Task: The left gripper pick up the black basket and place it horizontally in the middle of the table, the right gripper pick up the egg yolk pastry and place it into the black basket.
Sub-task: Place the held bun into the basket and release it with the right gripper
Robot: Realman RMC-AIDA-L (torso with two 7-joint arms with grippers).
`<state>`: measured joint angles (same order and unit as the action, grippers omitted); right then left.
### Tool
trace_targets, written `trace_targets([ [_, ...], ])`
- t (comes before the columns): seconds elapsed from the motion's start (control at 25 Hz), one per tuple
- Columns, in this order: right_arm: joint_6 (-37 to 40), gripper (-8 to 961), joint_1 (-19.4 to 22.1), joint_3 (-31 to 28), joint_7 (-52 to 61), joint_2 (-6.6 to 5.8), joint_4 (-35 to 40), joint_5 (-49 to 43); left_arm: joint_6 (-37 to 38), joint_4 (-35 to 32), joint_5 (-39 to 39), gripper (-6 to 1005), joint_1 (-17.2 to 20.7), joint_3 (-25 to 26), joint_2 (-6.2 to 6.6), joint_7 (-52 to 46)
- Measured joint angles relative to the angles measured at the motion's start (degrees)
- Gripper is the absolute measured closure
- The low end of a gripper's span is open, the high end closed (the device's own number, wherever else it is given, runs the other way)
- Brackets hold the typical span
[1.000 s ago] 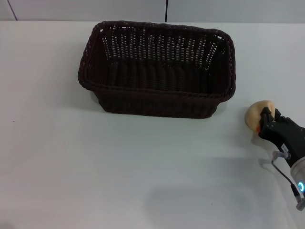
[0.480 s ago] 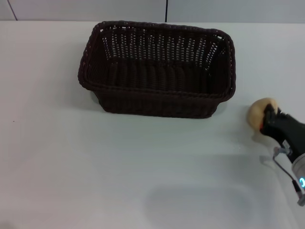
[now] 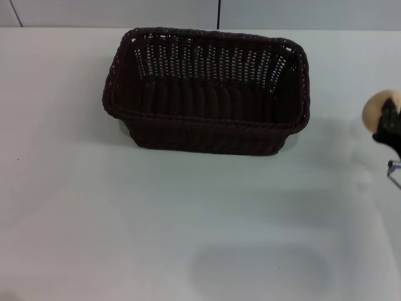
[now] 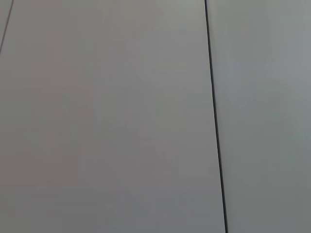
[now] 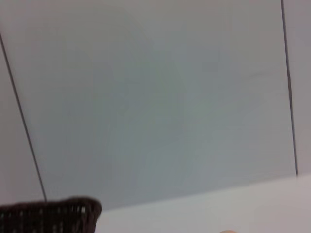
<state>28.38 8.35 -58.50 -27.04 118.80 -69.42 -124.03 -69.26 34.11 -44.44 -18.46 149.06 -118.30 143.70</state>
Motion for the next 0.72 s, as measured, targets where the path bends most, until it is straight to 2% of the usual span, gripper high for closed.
trace_targets([
  [0.2,0.71,883,-1.77,-0.97,-4.09,-0.02,-2.49,-0.12,0.00,-0.02,0.19,623,0.00,0.00,0.00,0.00],
  [0.36,0.40,884,-4.97,-1.38,-4.26,-0.36,-3.64,-2.25,0.01,-0.09,0.19,623,0.00,0.00,0.00,0.00],
  [0.52,-0.90,885,-8.27,-1.60,-4.28,-0.16,-4.49,-6.64,0.01,-0.10,0.19,623,0.00,0.00,0.00,-0.01],
  [0.72,-2.68,886,-13.67,-1.33,-4.30,-0.20,-3.84,-7.52,0.01,-0.07,0.19,624,0.00,0.00,-0.05,-0.05],
])
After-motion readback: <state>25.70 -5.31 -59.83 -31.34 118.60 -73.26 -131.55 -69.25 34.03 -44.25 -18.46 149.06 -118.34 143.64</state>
